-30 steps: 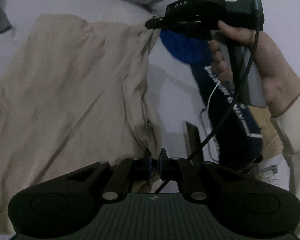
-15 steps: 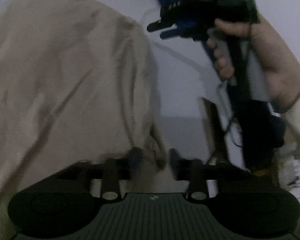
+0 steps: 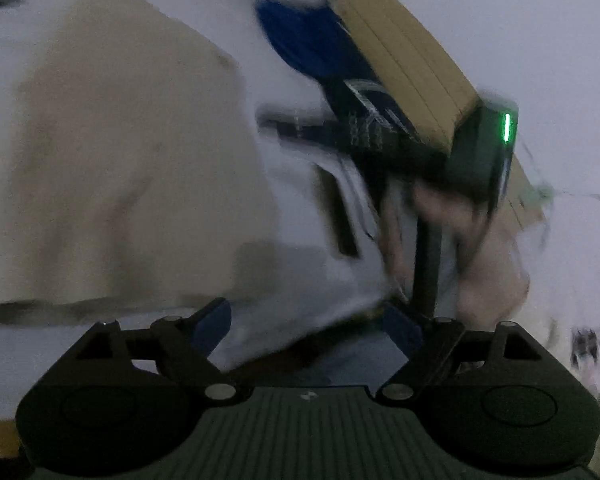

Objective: Fold clothes
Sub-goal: 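Move both grippers to the ends of the folded khaki shirt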

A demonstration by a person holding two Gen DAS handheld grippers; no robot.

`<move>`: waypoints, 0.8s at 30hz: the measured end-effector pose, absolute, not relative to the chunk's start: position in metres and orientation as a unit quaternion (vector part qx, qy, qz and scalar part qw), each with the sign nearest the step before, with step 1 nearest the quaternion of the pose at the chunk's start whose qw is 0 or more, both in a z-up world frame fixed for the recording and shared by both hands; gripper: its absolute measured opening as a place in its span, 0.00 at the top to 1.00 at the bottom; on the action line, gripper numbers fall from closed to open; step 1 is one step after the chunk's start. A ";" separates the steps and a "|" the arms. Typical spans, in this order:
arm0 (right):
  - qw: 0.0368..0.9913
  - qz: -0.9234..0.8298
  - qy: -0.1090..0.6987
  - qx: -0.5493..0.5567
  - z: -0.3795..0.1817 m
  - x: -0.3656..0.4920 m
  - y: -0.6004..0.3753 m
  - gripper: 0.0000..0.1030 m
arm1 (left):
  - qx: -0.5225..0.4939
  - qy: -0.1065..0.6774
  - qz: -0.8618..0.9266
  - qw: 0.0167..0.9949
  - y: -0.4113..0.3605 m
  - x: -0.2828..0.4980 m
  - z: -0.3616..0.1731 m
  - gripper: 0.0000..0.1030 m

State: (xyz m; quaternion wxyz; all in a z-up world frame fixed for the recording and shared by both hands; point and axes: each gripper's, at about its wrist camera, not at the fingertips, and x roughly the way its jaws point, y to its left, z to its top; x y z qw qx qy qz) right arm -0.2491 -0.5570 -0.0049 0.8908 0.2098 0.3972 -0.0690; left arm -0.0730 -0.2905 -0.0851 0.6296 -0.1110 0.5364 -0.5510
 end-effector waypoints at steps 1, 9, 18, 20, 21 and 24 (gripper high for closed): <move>0.886 -0.062 0.402 0.223 -0.015 -0.253 -0.548 0.58 | -0.118 0.533 -0.538 0.643 -0.275 -0.066 -0.082 0.14; 0.829 -0.118 0.461 0.293 -0.070 -0.319 -0.534 0.82 | -0.163 0.505 -0.449 0.719 -0.186 -0.008 -0.078 0.13; 0.836 -0.168 0.462 0.243 -0.009 -0.358 -0.524 0.69 | -0.167 0.548 -0.471 0.671 -0.219 0.051 -0.126 0.15; 0.842 -0.163 0.455 0.239 0.004 -0.357 -0.524 0.67 | -0.152 0.560 -0.483 0.655 -0.232 0.057 -0.136 0.15; 0.845 -0.159 0.451 0.238 0.010 -0.354 -0.522 0.67 | -0.154 0.561 -0.491 0.648 -0.234 0.058 -0.136 0.15; 0.854 -0.142 0.440 0.239 0.029 -0.338 -0.517 0.66 | -0.154 0.564 -0.515 0.627 -0.241 0.063 -0.139 0.15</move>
